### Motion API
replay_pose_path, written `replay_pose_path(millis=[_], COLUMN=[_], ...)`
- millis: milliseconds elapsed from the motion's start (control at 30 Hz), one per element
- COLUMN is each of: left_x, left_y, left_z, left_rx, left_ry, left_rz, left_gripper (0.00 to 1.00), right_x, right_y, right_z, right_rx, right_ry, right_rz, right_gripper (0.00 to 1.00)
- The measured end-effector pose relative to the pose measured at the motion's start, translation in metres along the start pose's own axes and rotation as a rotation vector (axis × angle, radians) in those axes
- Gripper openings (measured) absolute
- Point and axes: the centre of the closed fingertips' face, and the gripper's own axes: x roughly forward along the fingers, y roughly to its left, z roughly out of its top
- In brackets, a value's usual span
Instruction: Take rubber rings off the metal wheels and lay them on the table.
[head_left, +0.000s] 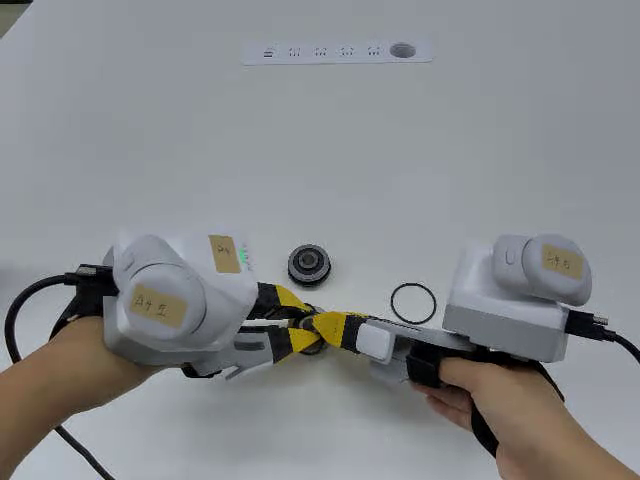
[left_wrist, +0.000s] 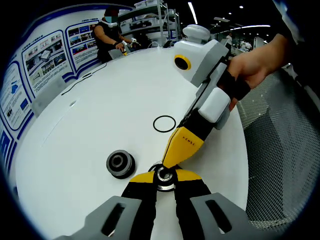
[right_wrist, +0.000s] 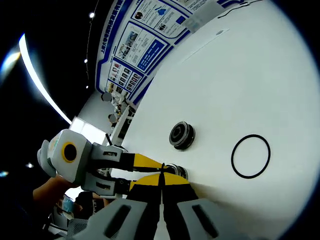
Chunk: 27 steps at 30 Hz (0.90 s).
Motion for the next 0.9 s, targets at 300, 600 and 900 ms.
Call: replay_pose_path(millis=[300,600,900], left_x=[0.0,-0.002,-0.019], left_y=[0.0,0.001,0.006], left_z=[0.0,-0.001,0.001], left_rx=[-0.021,-0.025,-0.044], left_ry=[0.001,0.014,-0.003], left_rz=[0.009,0.03,0.065], left_gripper=[0.14,0.16,0.23], right_x=[-0.001,0.001,0.004], right_y=[-0.004,-0.006,0.0], right_z=[-0.002,-0.004,-0.006], right_rx=[0.039,0.066,0.078], right_ry=[-0.002,-0.004,0.001], right_rz=[-0.013,-0.017,-0.002], right_gripper=[0.01,0.02,0.02])
